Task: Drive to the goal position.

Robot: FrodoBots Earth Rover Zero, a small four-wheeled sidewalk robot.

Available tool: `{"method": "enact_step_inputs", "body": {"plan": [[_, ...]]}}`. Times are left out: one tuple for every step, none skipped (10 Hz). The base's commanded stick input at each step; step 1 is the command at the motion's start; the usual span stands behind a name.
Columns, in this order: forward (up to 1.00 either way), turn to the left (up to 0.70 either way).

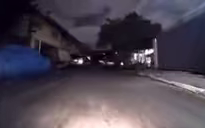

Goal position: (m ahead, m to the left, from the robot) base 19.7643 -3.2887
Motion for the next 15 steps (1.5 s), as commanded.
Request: {"method": "enact_step_inputs", "body": {"plan": [[1.0, 0.09], [0.79, 0.21], [0.06, 0.0], [1.0, 0.0], [1.0, 0.0], [1.0, 0.0], [1.0, 0.0], [1.0, 0.0], [1.0, 0.0], [1.0, -0.18], [1.0, -0.14], [1.0, 0.0], [1.0, 0.0], [1.0, 0.0], [1.0, 0.0]]}}
